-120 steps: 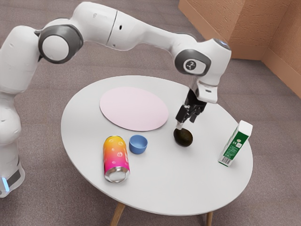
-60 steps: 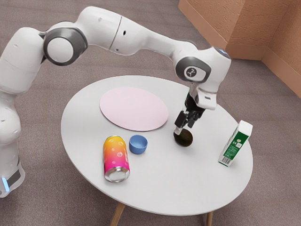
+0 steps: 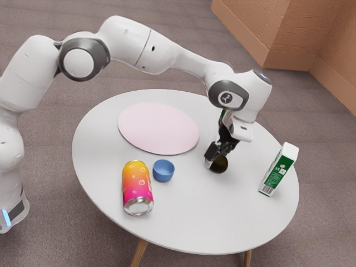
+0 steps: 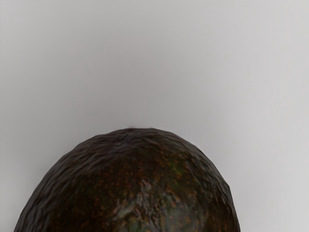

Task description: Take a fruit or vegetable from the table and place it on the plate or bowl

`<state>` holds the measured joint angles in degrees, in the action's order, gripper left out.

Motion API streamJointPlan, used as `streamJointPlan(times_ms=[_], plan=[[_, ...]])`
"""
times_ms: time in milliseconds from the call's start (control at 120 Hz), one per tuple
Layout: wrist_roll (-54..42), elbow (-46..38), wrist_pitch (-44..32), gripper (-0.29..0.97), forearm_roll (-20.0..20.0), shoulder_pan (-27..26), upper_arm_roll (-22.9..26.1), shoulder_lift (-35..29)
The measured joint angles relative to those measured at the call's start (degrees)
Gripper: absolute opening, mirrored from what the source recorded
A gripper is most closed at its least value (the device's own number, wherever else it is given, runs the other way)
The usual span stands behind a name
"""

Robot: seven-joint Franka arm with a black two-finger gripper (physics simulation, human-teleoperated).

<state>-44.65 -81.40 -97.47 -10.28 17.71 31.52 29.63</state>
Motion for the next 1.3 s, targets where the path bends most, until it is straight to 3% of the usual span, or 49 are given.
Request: streamJointPlan(times_ms=[142,250,333,558,725,942,1300], plan=[[0.2,0.0,-0.4,0.66,-0.4,0.0,-0.1,0.5],[0.9,-0.1,-0.4,0.44,-1.6,0.0,-0.1,0.6],[1.4,-0.2,-0.7,0.36,-2.1,0.0,-0.1,0.6],[2.5,-0.1,-0.9,0.34,-2.6,0.0,0.1,-0.3],[3.3,-1.1,0.7,0.35,-2.5,0.4,-0.1,-6.2],[4.1,-8.5,2.0,0.35,-1.4,1.1,-7.2,-15.0],[1.7,-19.4,-1.8,0.34,3.9,0.9,-21.5,-23.5]])
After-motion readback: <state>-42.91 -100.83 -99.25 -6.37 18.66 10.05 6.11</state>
